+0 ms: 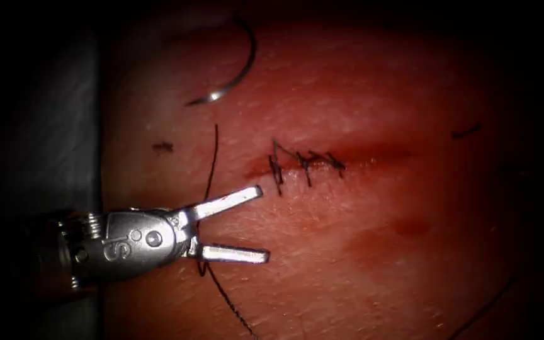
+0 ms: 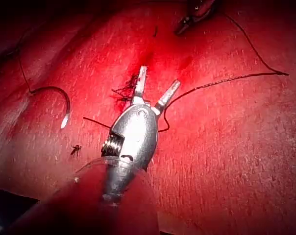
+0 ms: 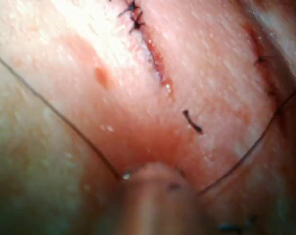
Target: Wound Closure
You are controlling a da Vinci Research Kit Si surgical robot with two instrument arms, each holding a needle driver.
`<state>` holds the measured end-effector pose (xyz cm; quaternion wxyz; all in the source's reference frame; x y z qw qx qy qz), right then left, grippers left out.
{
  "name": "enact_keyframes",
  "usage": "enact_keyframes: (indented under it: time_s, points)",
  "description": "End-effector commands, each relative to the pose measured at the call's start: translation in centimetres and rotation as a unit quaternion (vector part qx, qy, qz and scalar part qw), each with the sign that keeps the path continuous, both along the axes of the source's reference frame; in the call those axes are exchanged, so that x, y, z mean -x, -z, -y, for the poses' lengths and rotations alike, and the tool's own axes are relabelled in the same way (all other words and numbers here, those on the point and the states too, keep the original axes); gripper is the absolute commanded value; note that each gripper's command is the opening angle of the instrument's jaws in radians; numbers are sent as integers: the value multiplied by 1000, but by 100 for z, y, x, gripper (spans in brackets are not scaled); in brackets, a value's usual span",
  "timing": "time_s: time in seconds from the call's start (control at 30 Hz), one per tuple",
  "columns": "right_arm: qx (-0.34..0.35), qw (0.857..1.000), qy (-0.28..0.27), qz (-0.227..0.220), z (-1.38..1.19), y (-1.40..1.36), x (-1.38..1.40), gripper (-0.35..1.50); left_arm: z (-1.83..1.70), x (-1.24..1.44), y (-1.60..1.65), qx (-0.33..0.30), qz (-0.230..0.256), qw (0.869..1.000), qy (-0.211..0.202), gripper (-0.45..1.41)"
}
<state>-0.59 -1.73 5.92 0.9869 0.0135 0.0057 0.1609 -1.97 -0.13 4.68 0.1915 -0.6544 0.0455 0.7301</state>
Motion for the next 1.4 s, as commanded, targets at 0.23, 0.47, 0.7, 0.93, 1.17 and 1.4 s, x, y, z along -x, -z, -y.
enact_keyframes:
  time_s: [0.23,0.47,0.7,0.93,1.17,1.4]
  points:
    - [27,998,-35,-41,-1,9,-13,147,0,9,-5,-3,-2,1000,-4,31]
    - [17,976,-42,-211,11,79,-89,148,-19,19,-11,-15,-16,1000,-15,27]
    - [36,955,-22,-294,11,114,-175,148,-35,9,-15,-34,-52,998,14,31]
    - [21,934,9,-357,20,118,-248,148,-27,-1,-33,-25,-97,995,4,32]
    - [3,911,1,-412,20,125,-269,148,-24,15,-46,13,-95,995,15,49]
    - [-7,896,16,-445,30,134,-298,145,-27,17,-38,28,-96,995,27,63]
